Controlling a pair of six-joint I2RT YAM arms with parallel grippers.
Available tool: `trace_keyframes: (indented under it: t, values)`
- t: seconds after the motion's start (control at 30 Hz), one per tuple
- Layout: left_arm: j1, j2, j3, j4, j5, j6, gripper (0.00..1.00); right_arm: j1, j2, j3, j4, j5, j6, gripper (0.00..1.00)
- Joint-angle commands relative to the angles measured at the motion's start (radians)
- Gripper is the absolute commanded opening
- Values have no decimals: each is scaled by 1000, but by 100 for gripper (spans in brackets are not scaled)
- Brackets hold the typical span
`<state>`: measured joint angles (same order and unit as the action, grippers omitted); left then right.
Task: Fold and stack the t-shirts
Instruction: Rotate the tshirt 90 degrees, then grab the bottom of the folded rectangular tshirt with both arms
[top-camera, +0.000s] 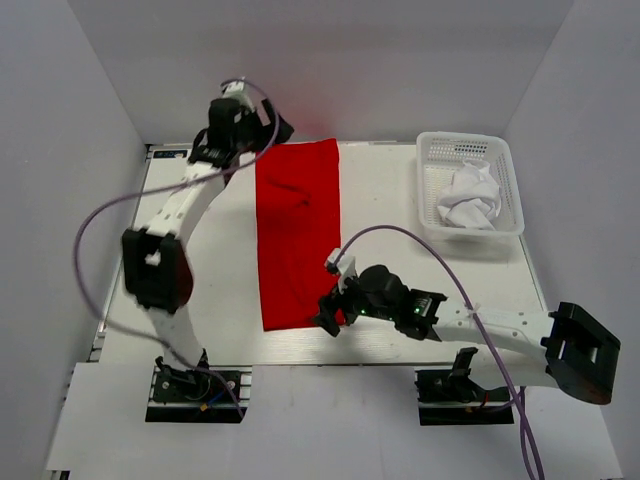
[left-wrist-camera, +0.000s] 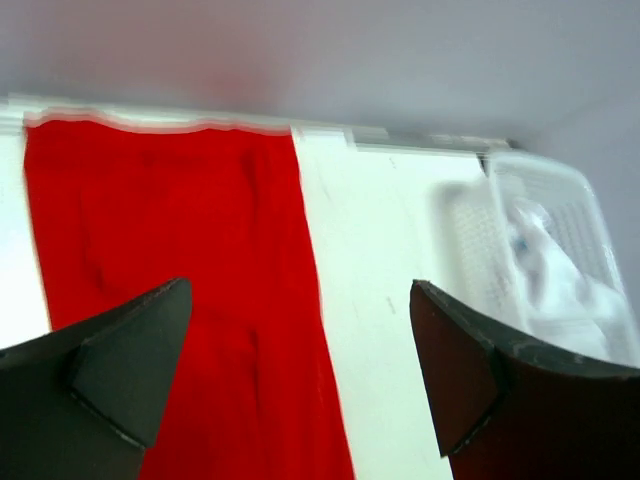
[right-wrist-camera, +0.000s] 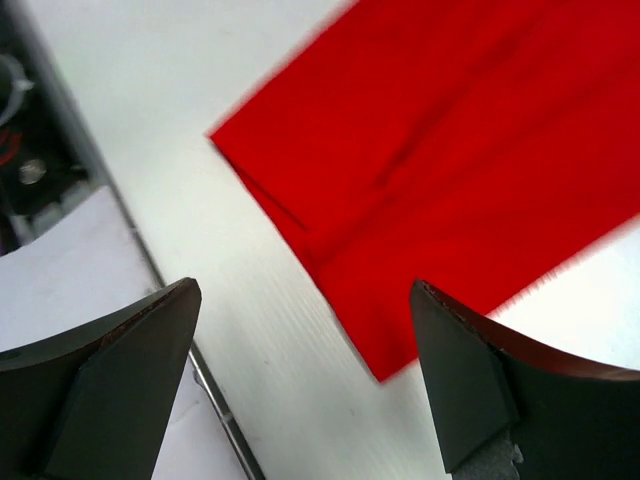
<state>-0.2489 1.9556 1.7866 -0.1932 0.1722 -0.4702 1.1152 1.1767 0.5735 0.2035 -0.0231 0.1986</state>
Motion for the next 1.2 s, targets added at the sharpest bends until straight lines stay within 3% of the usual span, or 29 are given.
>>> trace_keyframes:
  t: [0.0, 0.03, 0.07, 0.17, 0.27, 0.33, 0.43, 0.57, 0.7, 0.8, 1.0, 1.17]
  values:
    - [-1, -272, -345, -67, 3, -56, 100, -14, -38, -23, -18, 118, 116, 90]
    - [-1, -340, -445, -46, 13, -85, 100, -23, -35, -23, -36, 117, 125, 90]
    - [-1, -469, -648, -16, 54, -112, 100, -25, -37, -23, -64, 130, 139, 90]
    - [-1, -613, -916, -14, 110, -180, 100, -40, -32, -27, -108, 147, 171, 90]
    - [-21, -745, -1060, -173, 133, -219, 100, -48, -25, -46, -130, 105, 185, 90]
    - [-33, -857, -1187, -230, 212, -241, 100, -57, 6, -37, -162, 89, 193, 90]
    - [-59, -974, -1317, -291, 213, -288, 100, -61, 32, 6, -235, 77, 203, 90]
    - [-78, -991, -1362, -449, 202, -292, 100, -63, 73, 6, -228, 37, 220, 90]
    - [-113, -966, -1397, -450, 245, -283, 84, -72, 112, 6, -216, -8, 245, 90]
    - [-136, -954, -1397, -433, 220, -292, 80, -72, 147, 0, -187, -15, 272, 89]
    - [-165, -842, -1408, -379, 147, -311, 63, -78, 182, -11, -161, 1, 285, 71]
    - [-185, -773, -1374, -382, 101, -311, 42, -83, 205, -9, -153, 18, 292, 55]
